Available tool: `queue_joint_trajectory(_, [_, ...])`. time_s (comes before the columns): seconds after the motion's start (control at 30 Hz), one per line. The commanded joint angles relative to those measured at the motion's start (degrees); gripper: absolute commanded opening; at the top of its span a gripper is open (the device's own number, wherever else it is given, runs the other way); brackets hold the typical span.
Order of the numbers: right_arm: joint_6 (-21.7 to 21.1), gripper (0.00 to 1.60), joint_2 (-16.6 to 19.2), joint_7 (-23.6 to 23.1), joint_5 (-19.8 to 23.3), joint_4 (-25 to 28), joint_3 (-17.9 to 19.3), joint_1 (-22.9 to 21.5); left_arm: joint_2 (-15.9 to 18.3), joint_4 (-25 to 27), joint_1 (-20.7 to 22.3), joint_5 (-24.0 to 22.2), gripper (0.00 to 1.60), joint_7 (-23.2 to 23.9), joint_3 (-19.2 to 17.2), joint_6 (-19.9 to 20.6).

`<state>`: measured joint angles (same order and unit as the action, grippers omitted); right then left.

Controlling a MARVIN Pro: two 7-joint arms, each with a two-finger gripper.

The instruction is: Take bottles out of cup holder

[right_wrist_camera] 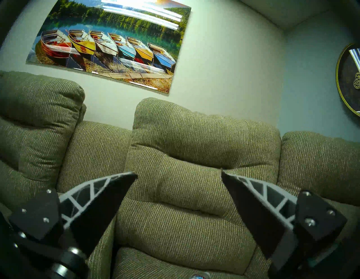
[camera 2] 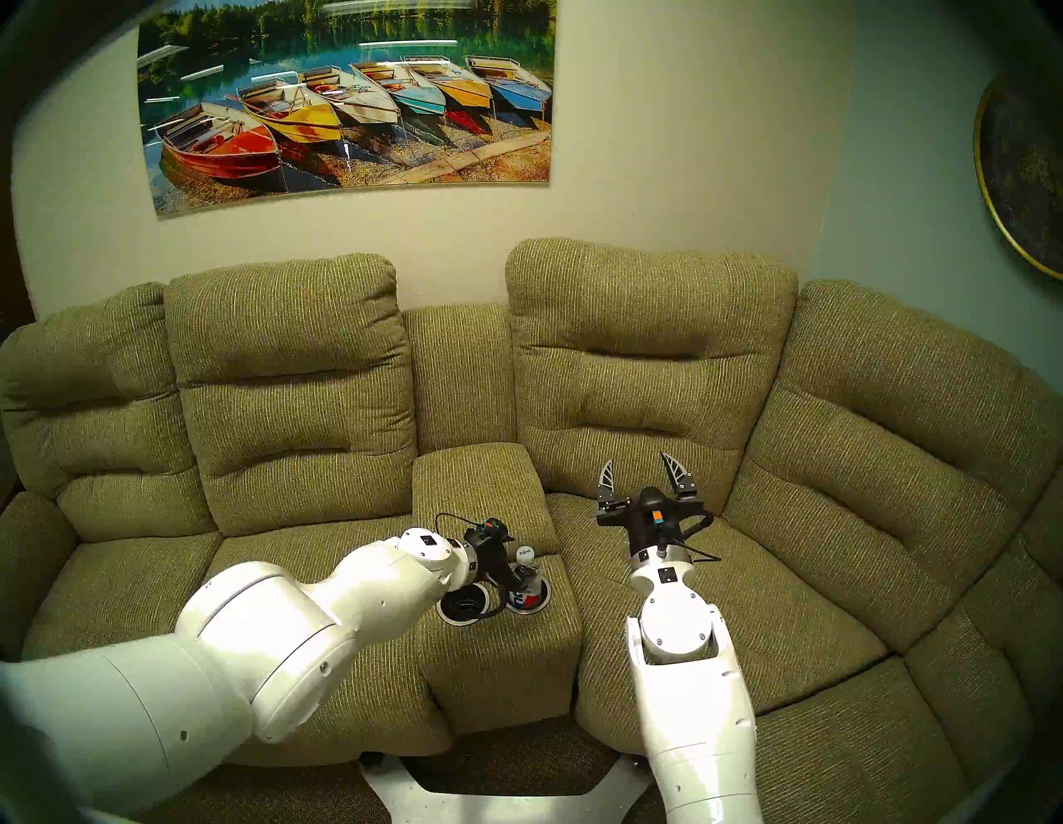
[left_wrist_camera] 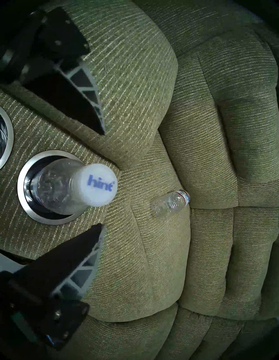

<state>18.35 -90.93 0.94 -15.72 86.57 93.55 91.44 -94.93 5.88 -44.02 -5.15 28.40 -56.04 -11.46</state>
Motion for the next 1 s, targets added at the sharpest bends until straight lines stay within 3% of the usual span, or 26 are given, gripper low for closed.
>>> queue_joint_trajectory(0.0, [0.56,1.60,0.13,0.15,-0.14,2.08,-0.01,0.08,-0.76,0.62,0.67,-0.06,0.65,-0.31,-0.06,0.26])
queue_joint_trajectory(0.2, [0.60,1.60,0.21,0.30,-0.16,2.55,0.03,0.22,-0.80,0.63,0.67,-0.04,0.81,-0.62,-0.04,0.73])
queue_joint_trajectory(0.27, [0.60,1.60,0.23,0.36,-0.17,2.71,0.03,0.29,-0.83,0.66,0.69,-0.03,1.17,-0.74,-0.03,0.90])
queue_joint_trajectory(0.3, [0.60,1.60,0.24,0.39,-0.18,2.78,0.02,0.31,-0.85,0.67,0.71,-0.03,1.49,-0.80,-0.03,1.00])
queue_joint_trajectory(0.33, [0.60,1.60,0.25,0.42,-0.18,2.87,0.02,0.33,-0.88,0.69,0.73,-0.03,1.59,-0.87,-0.03,1.10])
queue_joint_trajectory(0.9, [0.68,1.60,0.46,0.90,-0.22,4.26,0.19,0.90,-1.05,0.78,0.82,0.05,1.60,-1.85,0.05,2.66])
queue_joint_trajectory(0.93, [0.69,1.60,0.46,0.96,-0.22,4.46,0.18,0.96,-1.05,0.78,0.80,0.06,0.48,-1.98,0.06,2.73])
queue_joint_trajectory(0.97, [0.70,1.60,0.47,0.99,-0.23,4.57,0.18,1.01,-1.04,0.78,0.81,0.06,0.13,-2.04,0.07,2.77])
